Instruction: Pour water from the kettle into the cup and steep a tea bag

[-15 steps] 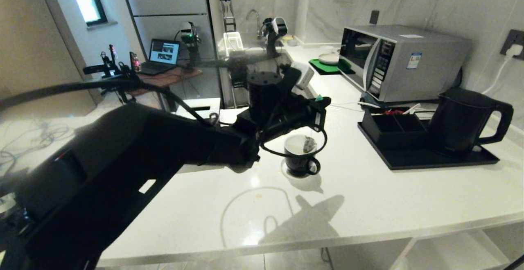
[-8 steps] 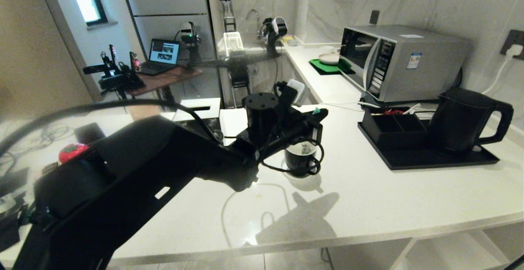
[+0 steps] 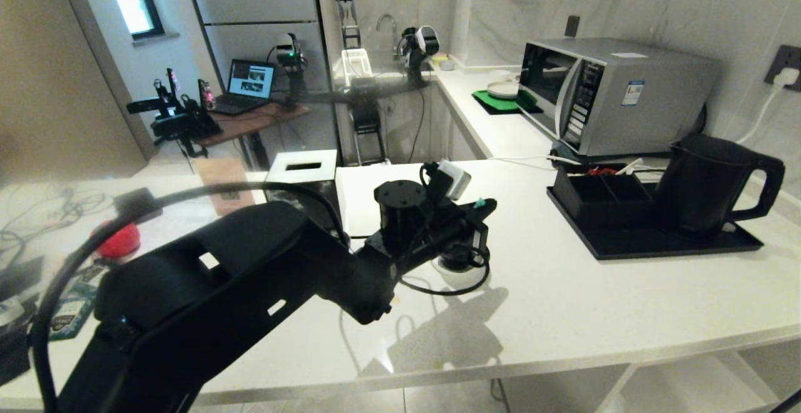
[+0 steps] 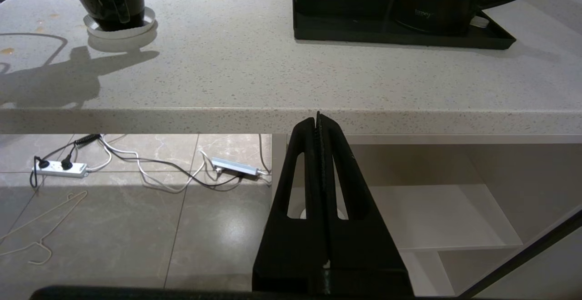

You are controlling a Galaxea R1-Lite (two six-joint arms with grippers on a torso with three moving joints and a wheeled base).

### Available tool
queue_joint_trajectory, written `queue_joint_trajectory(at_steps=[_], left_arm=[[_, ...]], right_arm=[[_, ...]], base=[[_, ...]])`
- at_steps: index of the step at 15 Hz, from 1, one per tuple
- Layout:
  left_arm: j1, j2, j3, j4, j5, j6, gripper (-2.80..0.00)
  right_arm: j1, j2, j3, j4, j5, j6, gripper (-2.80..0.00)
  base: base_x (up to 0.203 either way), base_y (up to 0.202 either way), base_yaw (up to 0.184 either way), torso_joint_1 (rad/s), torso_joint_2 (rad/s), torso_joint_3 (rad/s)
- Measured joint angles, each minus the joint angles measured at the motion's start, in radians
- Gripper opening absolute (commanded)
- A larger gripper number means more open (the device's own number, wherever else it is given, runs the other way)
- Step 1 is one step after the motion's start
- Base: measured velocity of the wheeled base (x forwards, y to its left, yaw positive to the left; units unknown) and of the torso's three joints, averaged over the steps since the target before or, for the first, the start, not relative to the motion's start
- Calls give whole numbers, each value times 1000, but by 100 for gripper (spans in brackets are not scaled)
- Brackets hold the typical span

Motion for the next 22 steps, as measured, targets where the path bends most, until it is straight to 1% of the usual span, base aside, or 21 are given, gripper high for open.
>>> queue_joint_trajectory(at_steps=[3, 9, 13, 20, 22], left_arm=[[-7, 18, 30, -32, 0, 0, -280], [-11, 19, 33, -35, 7, -2, -280], [-7, -25, 29, -31, 28, -3, -280], [2, -135, 26, -24, 33, -2, -280], [2, -156, 27, -24, 51, -2, -280]], right_arm=[[0, 0, 0, 0, 0, 0, -280], [0, 0, 0, 0, 0, 0, -280], [0, 0, 0, 0, 0, 0, -280], [0, 0, 0, 0, 0, 0, -280], [0, 0, 0, 0, 0, 0, -280]], base=[[0, 0, 0, 0, 0, 0], [0, 0, 0, 0, 0, 0], [0, 0, 0, 0, 0, 0], [0, 0, 0, 0, 0, 0], [0, 0, 0, 0, 0, 0]])
